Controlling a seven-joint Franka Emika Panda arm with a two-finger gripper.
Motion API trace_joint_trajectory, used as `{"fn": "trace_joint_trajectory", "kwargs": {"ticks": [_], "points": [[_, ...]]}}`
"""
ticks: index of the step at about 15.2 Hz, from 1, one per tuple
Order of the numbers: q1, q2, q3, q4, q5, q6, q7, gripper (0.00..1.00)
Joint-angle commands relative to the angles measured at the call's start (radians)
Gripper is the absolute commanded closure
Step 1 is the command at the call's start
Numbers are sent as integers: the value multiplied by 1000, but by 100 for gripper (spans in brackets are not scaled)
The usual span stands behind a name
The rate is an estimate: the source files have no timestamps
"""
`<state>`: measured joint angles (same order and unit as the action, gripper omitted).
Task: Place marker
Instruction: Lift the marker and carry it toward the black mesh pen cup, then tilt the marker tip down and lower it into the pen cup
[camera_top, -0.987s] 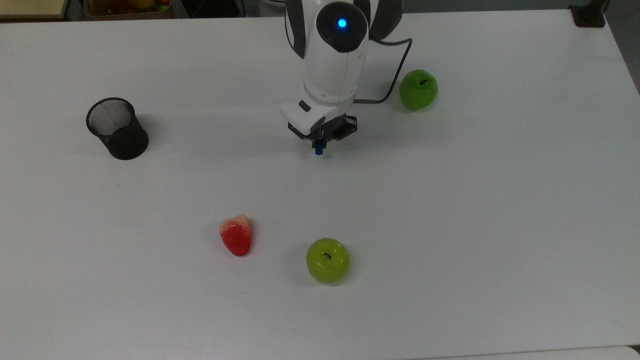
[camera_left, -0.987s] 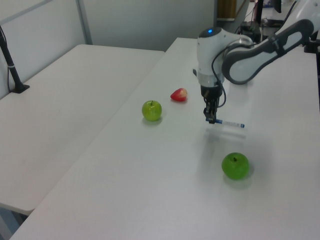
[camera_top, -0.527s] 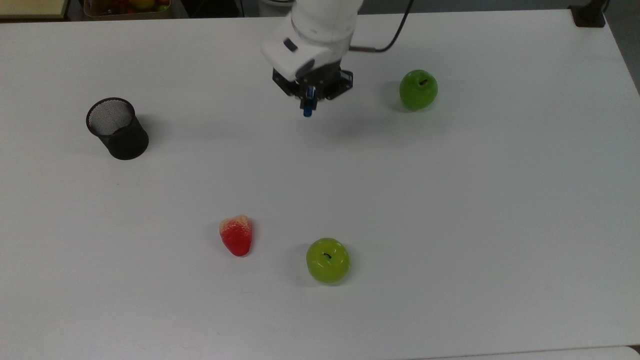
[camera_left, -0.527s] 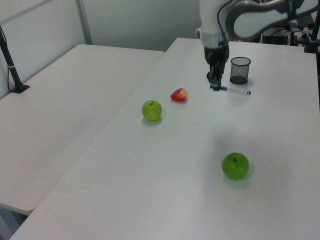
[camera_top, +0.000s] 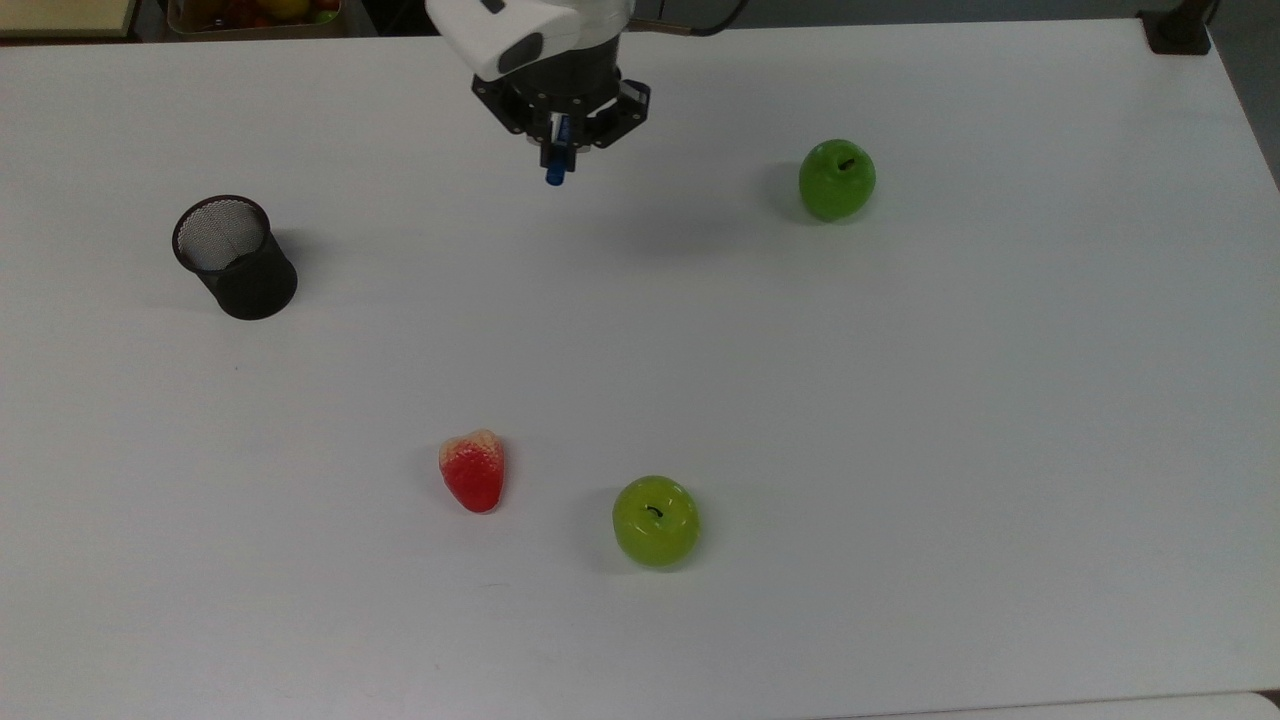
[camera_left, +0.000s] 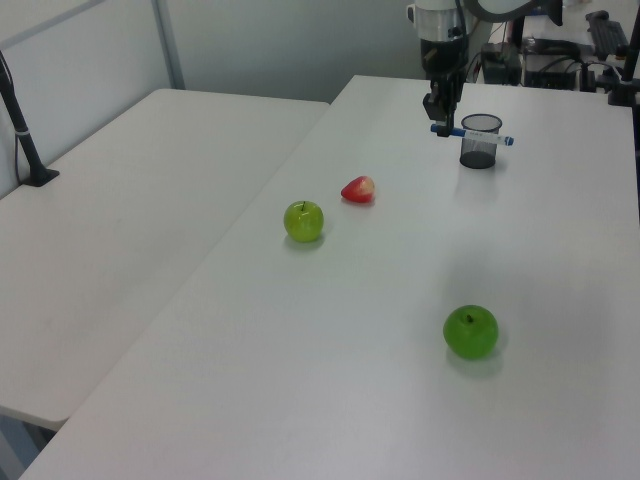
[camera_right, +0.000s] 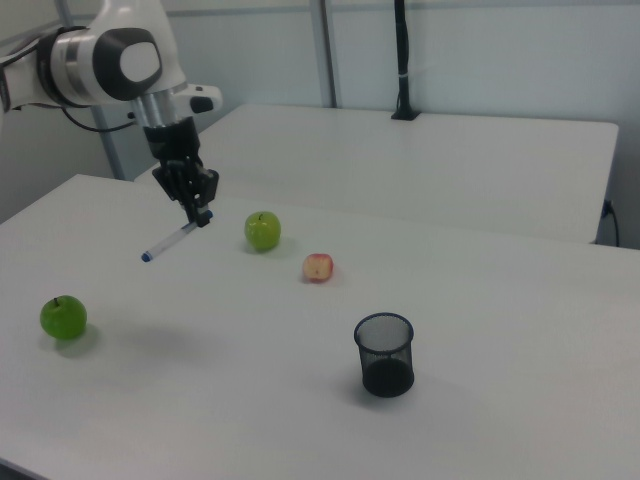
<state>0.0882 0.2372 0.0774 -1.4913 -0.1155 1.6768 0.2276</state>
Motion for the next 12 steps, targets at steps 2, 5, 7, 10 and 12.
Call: {"fn": "trace_joint_trajectory", "kwargs": {"ticks": [2, 5, 7, 10, 12], "points": [[-123, 11, -7, 8, 16, -9, -163, 90], [-231, 20, -13, 17, 25, 33, -258, 90], [-290, 33, -13, 16, 33, 78, -300, 90], [-370, 56, -13, 17, 31, 121, -343, 90], [-400, 60, -13, 16, 34, 152, -352, 90]]}}
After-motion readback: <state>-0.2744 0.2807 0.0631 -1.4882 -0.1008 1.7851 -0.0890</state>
